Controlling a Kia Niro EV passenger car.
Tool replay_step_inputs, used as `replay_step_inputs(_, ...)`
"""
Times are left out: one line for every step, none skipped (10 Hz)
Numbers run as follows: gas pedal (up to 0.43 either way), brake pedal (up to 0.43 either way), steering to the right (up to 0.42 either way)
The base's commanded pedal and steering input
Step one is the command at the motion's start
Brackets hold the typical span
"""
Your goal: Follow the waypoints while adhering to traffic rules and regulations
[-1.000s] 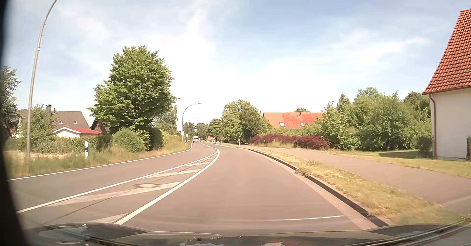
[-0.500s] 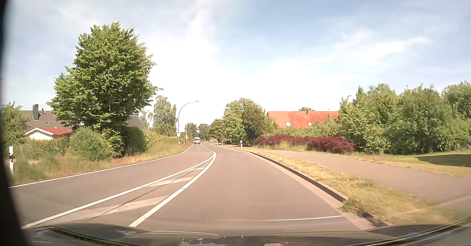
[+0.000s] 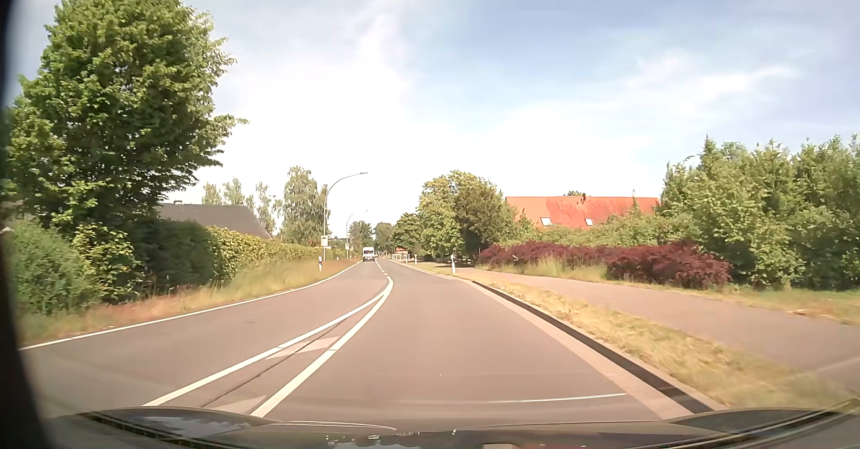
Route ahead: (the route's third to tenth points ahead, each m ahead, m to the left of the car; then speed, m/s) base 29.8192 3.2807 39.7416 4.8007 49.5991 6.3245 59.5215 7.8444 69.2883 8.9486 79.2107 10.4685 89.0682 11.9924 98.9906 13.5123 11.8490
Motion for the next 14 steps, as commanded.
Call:
replay_step_inputs(0.28,0.0,-0.023)
replay_step_inputs(0.28,0.0,-0.023)
replay_step_inputs(0.28,0.0,-0.023)
replay_step_inputs(0.28,0.0,-0.023)
replay_step_inputs(0.28,0.0,-0.025)
replay_step_inputs(0.28,0.0,-0.026)
replay_step_inputs(0.28,0.0,-0.027)
replay_step_inputs(0.28,0.0,-0.027)
replay_step_inputs(0.28,0.0,-0.027)
replay_step_inputs(0.28,0.0,-0.027)
replay_step_inputs(0.28,0.0,-0.027)
replay_step_inputs(0.28,0.0,-0.027)
replay_step_inputs(0.28,0.0,-0.027)
replay_step_inputs(0.28,0.0,-0.027)
